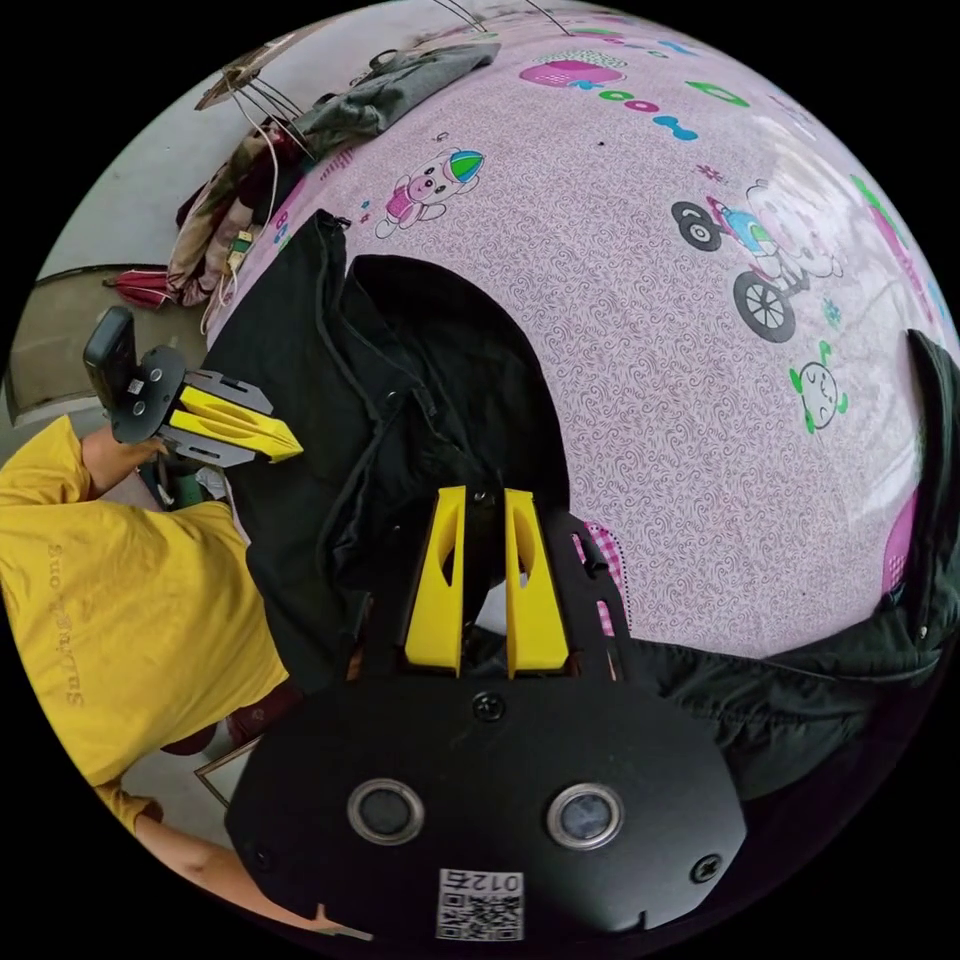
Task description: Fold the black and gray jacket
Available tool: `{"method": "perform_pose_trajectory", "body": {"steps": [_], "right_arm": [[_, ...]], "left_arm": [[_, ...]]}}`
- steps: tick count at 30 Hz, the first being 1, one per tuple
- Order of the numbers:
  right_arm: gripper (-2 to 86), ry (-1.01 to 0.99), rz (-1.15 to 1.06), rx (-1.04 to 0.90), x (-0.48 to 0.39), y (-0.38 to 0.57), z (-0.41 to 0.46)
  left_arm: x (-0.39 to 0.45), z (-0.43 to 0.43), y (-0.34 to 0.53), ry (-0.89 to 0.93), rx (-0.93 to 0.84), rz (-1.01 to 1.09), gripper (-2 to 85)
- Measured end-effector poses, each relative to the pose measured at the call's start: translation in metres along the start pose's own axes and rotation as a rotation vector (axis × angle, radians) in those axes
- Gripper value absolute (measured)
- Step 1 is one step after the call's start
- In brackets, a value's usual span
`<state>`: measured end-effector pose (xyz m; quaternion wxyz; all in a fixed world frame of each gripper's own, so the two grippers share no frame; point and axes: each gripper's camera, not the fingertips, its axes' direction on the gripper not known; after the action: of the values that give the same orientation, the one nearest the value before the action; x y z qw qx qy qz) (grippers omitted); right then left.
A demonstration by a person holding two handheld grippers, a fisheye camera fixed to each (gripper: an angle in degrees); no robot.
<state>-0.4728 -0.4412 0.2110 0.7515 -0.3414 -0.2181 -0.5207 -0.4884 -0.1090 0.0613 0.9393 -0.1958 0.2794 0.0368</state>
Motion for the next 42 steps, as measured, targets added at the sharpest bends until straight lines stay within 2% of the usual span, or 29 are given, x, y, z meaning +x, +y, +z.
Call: {"method": "perform_pose_trajectory", "body": {"steps": [7, 12, 19, 22, 25, 33, 42], "right_arm": [[1.6, -0.102, -0.15, 0.071, -0.016, -0.016, -0.011], [1.3, -0.188, -0.256, 0.206, -0.023, -0.027, -0.029], [2.5, -0.064, -0.152, 0.114, -0.002, -0.053, 0.029], [4.6, -0.112, -0.141, 0.154, -0.001, -0.058, 0.032], [6.8, -0.133, -0.234, 0.257, -0.013, -0.055, 0.01], [7.6, -0.043, -0.506, 0.011, -0.047, -0.08, 0.042], [8.5, -0.008, -0.677, -0.068, -0.07, -0.086, 0.058]], "left_arm": [[0.017, -0.011, 0.015, -0.009, -0.013, 0.033, -0.2], [0.033, -0.014, 0.024, 0.0, -0.016, 0.048, -0.2], [0.055, -0.009, 0.032, -0.001, -0.055, 0.068, -0.2], [0.06, -0.008, 0.034, -0.005, -0.066, 0.069, -0.2], [0.062, -0.011, 0.039, -0.007, -0.069, 0.056, -0.2], [0.063, -0.035, 0.058, -0.036, -0.067, 0.048, -0.2], [0.054, -0.066, 0.085, -0.058, -0.06, -0.031, -0.2]]}}
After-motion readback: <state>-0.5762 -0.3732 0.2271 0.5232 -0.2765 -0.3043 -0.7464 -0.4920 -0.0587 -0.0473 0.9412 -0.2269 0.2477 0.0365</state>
